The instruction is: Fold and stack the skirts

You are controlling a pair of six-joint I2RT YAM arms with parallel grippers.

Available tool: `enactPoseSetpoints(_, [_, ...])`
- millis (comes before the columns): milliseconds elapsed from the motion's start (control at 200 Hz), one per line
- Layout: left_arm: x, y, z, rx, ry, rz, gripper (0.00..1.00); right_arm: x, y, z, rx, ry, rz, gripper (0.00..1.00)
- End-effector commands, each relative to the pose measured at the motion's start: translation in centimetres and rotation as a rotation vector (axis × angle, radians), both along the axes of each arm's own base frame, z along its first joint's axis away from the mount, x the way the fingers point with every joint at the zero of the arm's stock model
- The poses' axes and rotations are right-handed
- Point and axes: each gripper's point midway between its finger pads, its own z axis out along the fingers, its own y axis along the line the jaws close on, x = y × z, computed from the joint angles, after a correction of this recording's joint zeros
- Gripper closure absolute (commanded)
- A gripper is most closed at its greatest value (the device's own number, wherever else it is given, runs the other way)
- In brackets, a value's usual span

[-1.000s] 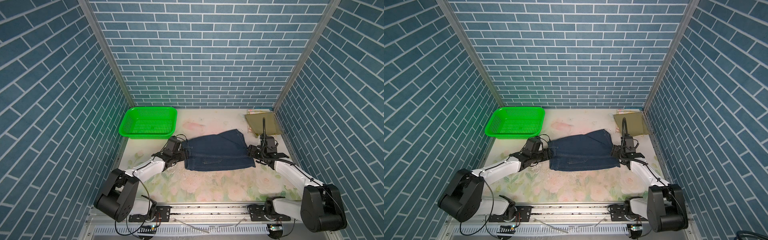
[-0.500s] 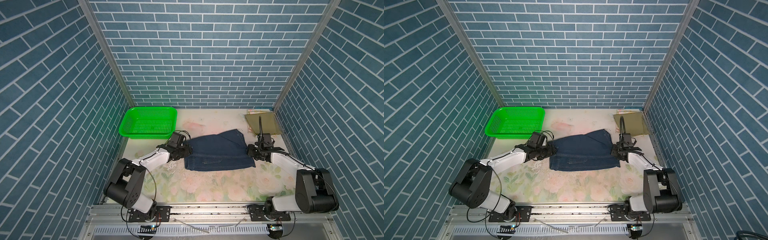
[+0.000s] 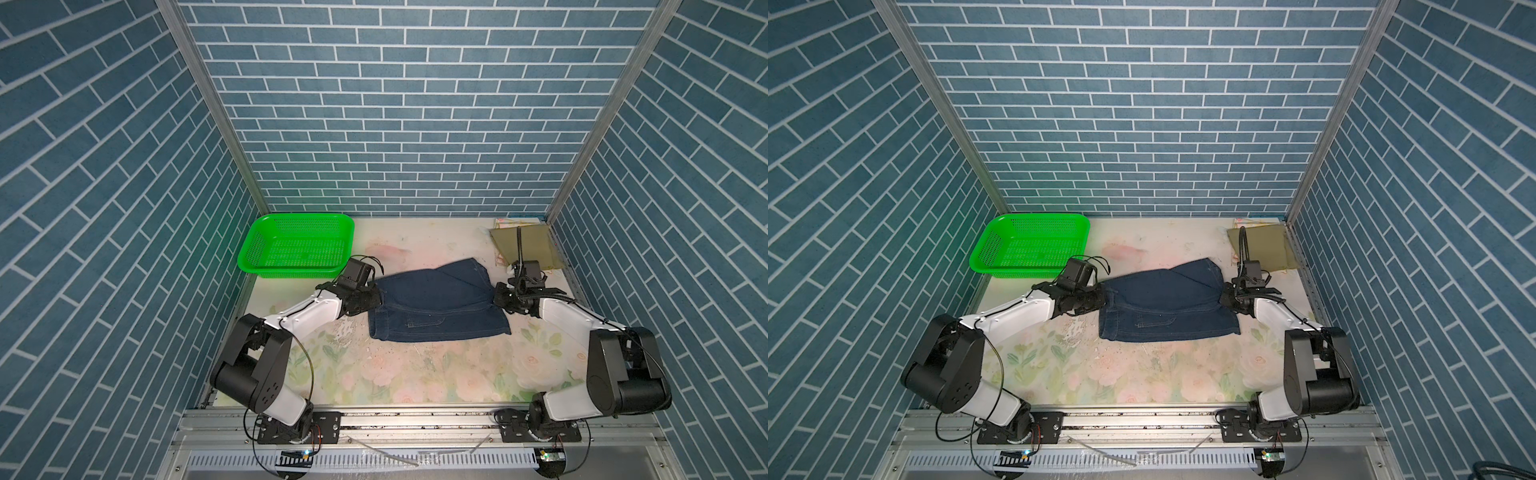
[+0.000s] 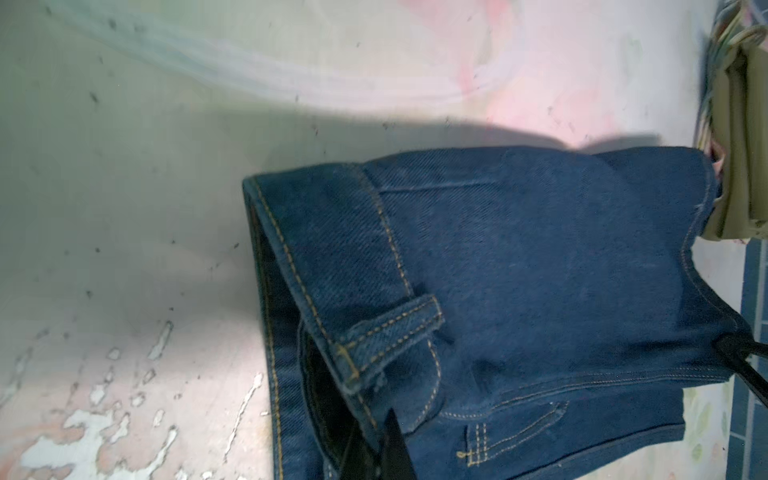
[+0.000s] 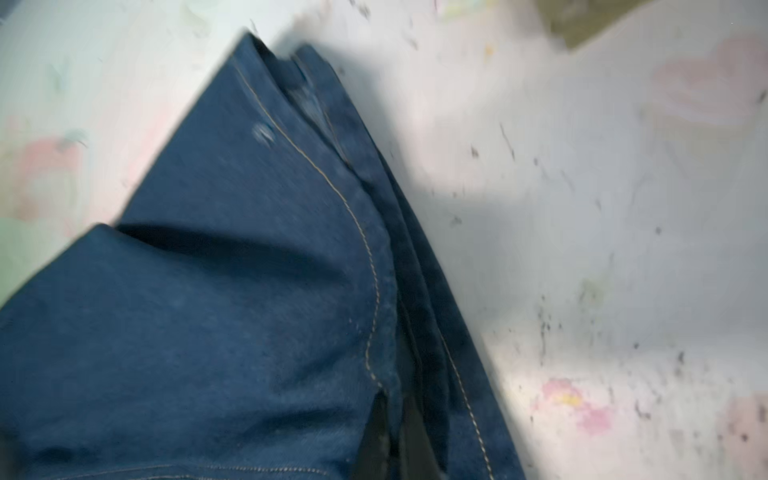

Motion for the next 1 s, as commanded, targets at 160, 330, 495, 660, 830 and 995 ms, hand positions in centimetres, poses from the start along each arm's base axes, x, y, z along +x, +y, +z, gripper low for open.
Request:
enactPoseSetpoints(160, [2.0,0.4,6.4,0.091,-0.125,-0.060,1.00,3.4,-0.4,8.7,-0.052,-0.157,0.017,1.00])
enactPoseSetpoints(330, [1.2,0.6,9.4,0.081,-0.183,-0.081,1.00,2.3,-0.8,12.2,-0.064,-0.207,0.021,1.00])
enactPoseSetpoints(495, [-1.5,1.3,8.6,0.069,-0.187,-0.098,1.00,-1.3,-1.3,10.2,-0.068,-0.152,0.019,1.00])
enactPoseSetpoints(660, [-5.1,1.5,4.5,0.052,-0.148,-0.116,1.00,-5.5,-2.6,5.3,-0.088,-0.062,-0.034,1.00])
enactPoseSetpoints(830, [-8.4,0.5,-2.2,0.093,-0.061,-0.162,1.00,-8.0,-3.2,-0.8,-0.052,0.047,-0.135,1.00])
enactPoseSetpoints(995, [-9.3,0.3,-5.3,0.126,0.003,-0.173,1.00,-8.3,-2.7,-4.2,-0.037,0.147,-0.133,1.00])
